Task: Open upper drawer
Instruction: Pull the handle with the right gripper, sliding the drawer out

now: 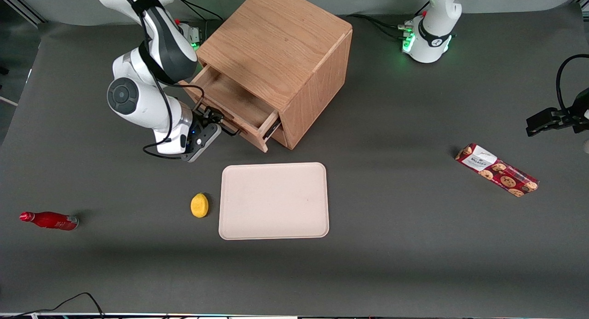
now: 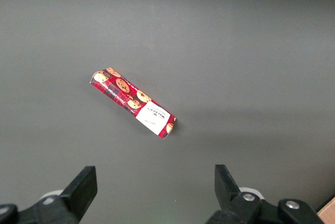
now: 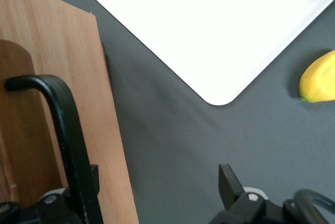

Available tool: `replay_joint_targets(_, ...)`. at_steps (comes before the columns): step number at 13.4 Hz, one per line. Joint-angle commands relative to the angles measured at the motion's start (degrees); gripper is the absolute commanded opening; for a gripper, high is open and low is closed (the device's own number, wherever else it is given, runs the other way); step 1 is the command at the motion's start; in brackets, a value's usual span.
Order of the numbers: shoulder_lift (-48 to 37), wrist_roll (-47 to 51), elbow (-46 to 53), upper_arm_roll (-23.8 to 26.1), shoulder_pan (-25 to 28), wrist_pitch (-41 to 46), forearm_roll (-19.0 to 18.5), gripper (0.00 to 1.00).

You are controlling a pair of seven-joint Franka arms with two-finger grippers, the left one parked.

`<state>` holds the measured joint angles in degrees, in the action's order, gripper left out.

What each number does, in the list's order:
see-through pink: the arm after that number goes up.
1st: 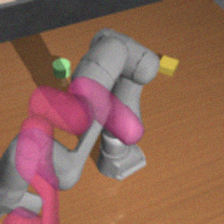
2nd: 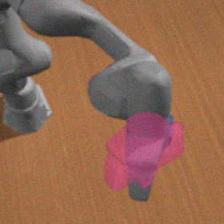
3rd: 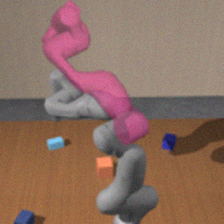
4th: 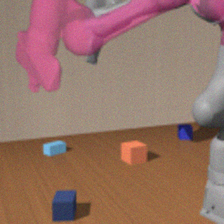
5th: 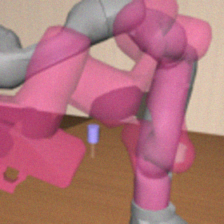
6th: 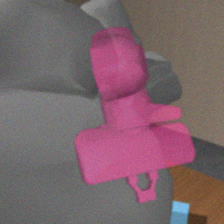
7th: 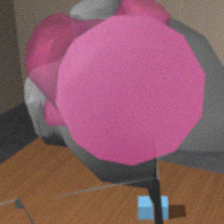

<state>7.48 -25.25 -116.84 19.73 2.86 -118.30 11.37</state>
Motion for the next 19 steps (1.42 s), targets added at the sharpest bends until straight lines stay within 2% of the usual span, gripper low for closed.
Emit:
replay_joint_targets(1, 2.89, -0.76, 2.75, -1.09, 0.04, -0.44, -3.19, 1.00)
replay_joint_targets(19, 8.95, -4.01, 10.75, -8.66, -0.57, -0.44, -7.95, 1.00)
